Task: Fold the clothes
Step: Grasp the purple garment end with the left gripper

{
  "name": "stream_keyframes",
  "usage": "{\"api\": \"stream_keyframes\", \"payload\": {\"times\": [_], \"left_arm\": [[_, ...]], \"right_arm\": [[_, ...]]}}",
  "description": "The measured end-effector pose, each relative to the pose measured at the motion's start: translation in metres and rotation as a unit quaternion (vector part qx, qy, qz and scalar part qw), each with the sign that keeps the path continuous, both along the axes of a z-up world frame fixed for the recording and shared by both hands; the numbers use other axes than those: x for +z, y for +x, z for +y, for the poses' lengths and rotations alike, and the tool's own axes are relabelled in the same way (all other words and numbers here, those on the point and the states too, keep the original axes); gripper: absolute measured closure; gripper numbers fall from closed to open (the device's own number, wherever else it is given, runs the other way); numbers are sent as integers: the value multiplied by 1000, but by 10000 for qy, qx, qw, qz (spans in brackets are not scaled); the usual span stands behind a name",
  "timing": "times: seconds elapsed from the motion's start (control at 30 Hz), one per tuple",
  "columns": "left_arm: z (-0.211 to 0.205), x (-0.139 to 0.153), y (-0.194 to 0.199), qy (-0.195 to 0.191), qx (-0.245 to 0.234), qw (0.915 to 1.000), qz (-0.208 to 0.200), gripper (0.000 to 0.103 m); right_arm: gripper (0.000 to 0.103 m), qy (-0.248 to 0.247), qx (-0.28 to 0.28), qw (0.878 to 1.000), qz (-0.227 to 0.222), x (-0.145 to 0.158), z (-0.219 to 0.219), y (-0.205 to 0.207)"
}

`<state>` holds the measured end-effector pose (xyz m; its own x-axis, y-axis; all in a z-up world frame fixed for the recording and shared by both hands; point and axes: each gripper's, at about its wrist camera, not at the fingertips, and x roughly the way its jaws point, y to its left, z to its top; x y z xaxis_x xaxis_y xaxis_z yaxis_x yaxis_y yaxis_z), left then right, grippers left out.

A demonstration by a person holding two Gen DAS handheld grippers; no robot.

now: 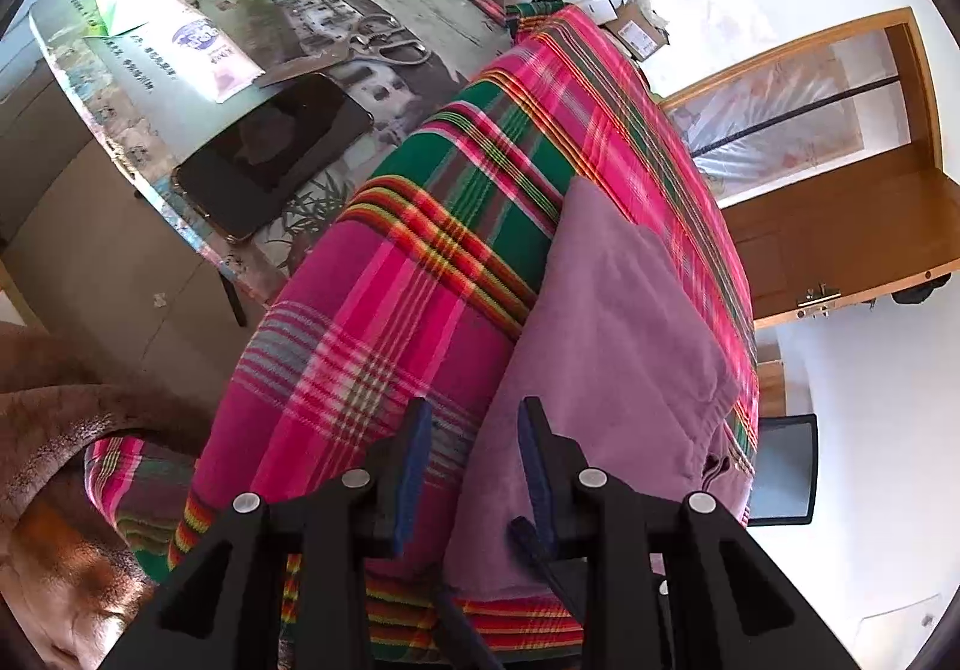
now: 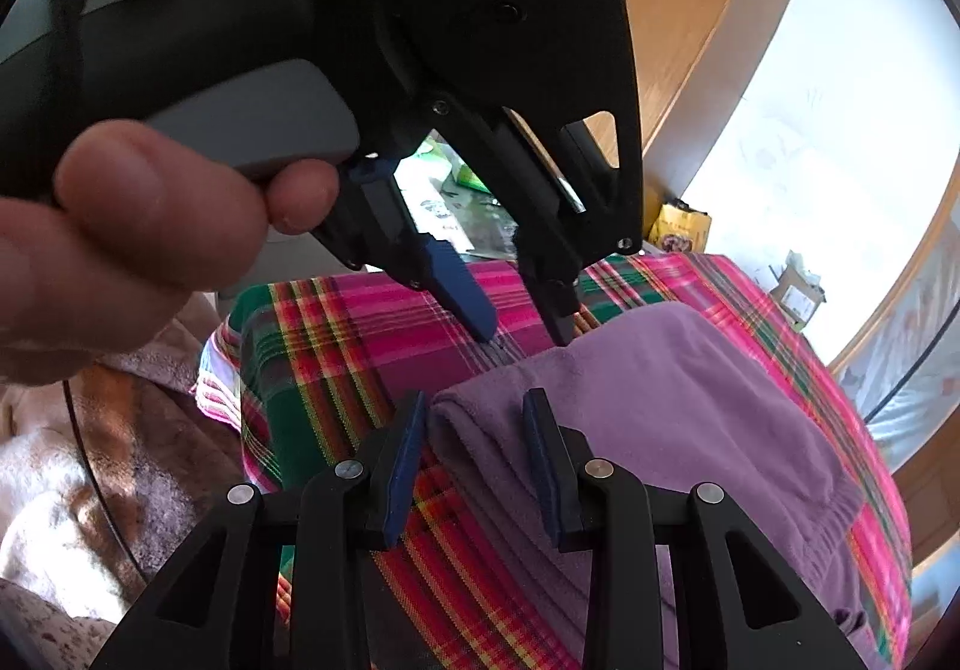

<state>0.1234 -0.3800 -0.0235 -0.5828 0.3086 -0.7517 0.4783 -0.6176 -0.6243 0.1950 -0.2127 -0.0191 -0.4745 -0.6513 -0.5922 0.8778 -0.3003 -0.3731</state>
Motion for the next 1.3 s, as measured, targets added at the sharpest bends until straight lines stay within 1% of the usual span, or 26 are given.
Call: {"api": "stream_keyframes", "payload": {"times": [0.1,0.17,0.23,0.3,0.37,0.43,0.73,0.8,0.9,1.0,1.03,1.07,1.13,1.17,1.3], "left_arm": [[0,0,-7,-1,-77,10000,8,73],[-1,0,-13,81,-112,9999,29,73],[0,3,-19,65,-183,9998,107,73],[1,4,-28,17,-348,9993,164,73],[0,1,-36,193,-406,9989,144,73],[1,0,-44,313,-535,9978,227,73],[1,-1,-76,339,-677,9969,199,72],[0,-3,-86,420,-789,9957,234,72],[-3,-7,-91,703,-714,9947,249,73],[0,-9,-96,759,-768,9938,253,73],[1,-10,-97,775,-778,9937,240,76],[1,-10,-97,801,-759,9937,209,82],[2,-7,-97,855,-708,9936,224,85],[3,-5,-96,846,-699,9937,237,89],[10,9,-96,656,-731,9948,273,90]], "right_arm": [[69,-69,-42,9997,-235,0,1,-6],[70,-92,-53,9994,-318,0,1,-7],[81,-128,-64,9992,-376,1,3,-8],[85,-187,-81,9987,-469,3,5,-11],[87,-233,-89,9982,-550,5,6,-13],[90,-260,-91,9979,-581,6,8,-13],[91,-471,-91,9954,-824,12,16,-18],[91,-521,-80,9950,-846,13,18,-19],[92,-599,-70,9941,-906,18,22,-20],[92,-675,-61,9932,-948,20,25,-23],[92,-700,-61,9927,-981,20,27,-24],[92,-719,-60,9925,-984,21,27,-25],[92,-757,-58,9921,-994,22,29,-25],[92,-783,-60,9918,-1005,23,32,-24],[93,-923,-58,9907,-1002,31,41,-20]]}}
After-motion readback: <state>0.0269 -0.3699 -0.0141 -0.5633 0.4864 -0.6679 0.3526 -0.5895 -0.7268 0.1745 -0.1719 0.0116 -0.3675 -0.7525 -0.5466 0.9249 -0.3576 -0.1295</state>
